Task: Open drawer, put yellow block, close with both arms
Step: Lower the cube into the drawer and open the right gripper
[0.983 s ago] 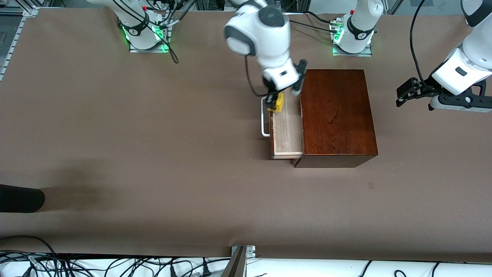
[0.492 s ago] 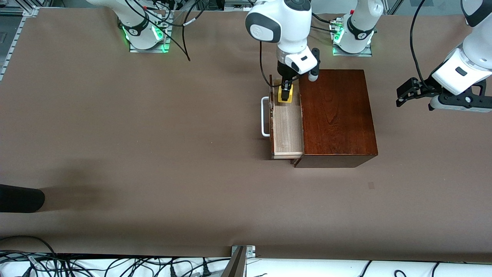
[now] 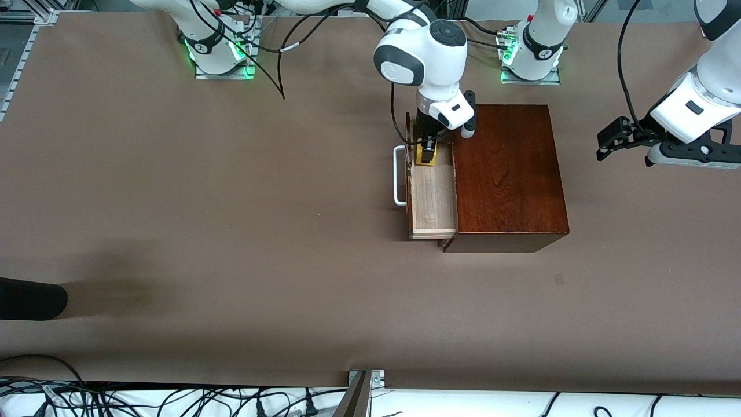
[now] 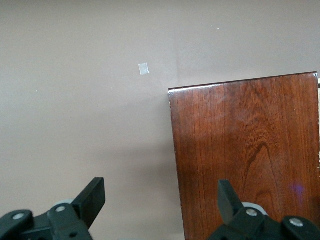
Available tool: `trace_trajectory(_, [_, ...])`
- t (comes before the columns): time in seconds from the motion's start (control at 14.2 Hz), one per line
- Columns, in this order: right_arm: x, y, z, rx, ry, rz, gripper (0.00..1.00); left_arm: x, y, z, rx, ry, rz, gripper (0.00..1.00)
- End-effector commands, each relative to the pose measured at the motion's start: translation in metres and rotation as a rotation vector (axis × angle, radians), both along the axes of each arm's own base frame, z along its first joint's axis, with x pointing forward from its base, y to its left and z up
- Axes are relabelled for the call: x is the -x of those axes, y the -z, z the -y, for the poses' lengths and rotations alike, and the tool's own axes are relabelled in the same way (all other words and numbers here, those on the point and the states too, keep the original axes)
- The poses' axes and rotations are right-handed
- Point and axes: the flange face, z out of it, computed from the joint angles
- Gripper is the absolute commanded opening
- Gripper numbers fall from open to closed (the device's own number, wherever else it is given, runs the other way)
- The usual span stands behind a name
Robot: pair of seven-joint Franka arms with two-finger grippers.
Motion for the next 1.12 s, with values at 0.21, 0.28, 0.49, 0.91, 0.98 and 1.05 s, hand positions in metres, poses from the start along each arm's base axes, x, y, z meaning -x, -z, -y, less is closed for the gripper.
trace_trajectory(0.21, [-0.002,0.007,-0.005,0.016,-0.039,0.018,0.26,0.003,-0.006,-0.001,-0.018,0.023,0.001,1.00])
trace_trajectory(0.28, [-0.002,0.006,-0.005,0.008,-0.015,0.014,0.93,0.003,-0.006,-0.001,-0.018,0.023,0.002,1.00])
trace_trajectory(0.49, [-0.007,-0.007,-0.002,-0.005,0.012,0.019,1.00,0.003,-0.007,-0.001,-0.017,0.022,0.004,1.00])
trace_trajectory(0.91, [-0.050,-0.139,0.050,-0.096,0.145,0.037,1.00,0.002,-0.007,0.000,-0.014,0.030,0.005,1.00])
trace_trajectory(0.98, [-0.067,-0.167,0.075,-0.086,0.187,0.042,1.00,0.003,-0.006,0.001,-0.016,0.035,0.002,1.00])
trace_trajectory(1.05, [-0.086,-0.195,0.105,-0.085,0.239,0.043,1.00,0.003,-0.007,0.002,-0.015,0.036,0.003,1.00])
